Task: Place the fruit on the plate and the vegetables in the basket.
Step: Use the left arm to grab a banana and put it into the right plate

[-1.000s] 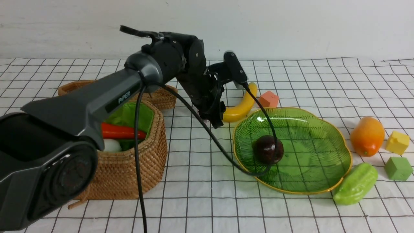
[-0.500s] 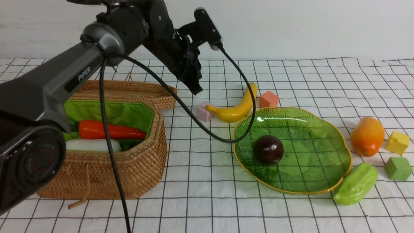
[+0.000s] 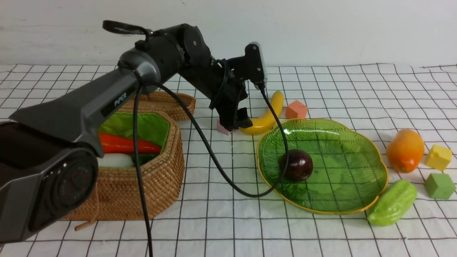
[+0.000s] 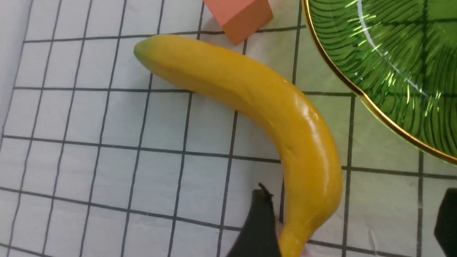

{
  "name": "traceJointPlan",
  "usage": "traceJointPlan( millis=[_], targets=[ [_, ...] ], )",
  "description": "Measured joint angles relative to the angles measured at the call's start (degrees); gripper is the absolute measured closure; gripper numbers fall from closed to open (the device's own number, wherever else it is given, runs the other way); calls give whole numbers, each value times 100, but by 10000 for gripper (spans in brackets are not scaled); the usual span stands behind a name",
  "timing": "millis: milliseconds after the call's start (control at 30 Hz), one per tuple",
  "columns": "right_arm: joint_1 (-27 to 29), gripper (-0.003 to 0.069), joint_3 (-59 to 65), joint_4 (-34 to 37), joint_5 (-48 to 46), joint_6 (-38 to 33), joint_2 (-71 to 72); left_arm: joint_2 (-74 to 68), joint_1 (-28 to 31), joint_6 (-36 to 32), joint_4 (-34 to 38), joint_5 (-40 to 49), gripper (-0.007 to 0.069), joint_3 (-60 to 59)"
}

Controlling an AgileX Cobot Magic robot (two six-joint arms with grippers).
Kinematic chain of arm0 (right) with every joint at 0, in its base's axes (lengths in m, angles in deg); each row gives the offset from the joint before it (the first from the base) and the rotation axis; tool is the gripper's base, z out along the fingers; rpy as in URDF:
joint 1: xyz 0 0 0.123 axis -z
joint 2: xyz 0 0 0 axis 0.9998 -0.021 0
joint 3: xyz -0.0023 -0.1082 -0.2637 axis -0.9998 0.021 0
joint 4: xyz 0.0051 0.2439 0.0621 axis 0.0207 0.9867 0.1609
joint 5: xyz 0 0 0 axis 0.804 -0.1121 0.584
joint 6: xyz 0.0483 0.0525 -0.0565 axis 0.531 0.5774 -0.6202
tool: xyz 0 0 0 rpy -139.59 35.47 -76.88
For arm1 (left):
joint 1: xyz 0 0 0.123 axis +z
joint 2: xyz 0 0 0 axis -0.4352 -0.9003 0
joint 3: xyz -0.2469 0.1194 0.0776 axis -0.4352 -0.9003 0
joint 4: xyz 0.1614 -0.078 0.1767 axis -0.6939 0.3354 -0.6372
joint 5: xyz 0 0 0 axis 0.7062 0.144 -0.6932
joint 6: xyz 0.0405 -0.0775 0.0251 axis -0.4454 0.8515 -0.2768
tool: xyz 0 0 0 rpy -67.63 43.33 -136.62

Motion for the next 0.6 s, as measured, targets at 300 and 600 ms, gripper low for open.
traceJointPlan(
  millis=[300,600],
  targets=[
    [0,445,0,8,0,0,0,-263,-6,-196,-304,-218,85,-57],
    [0,442,0,9,0,0,0,-350,-6,-203,-379,-347,104,-57]
  ],
)
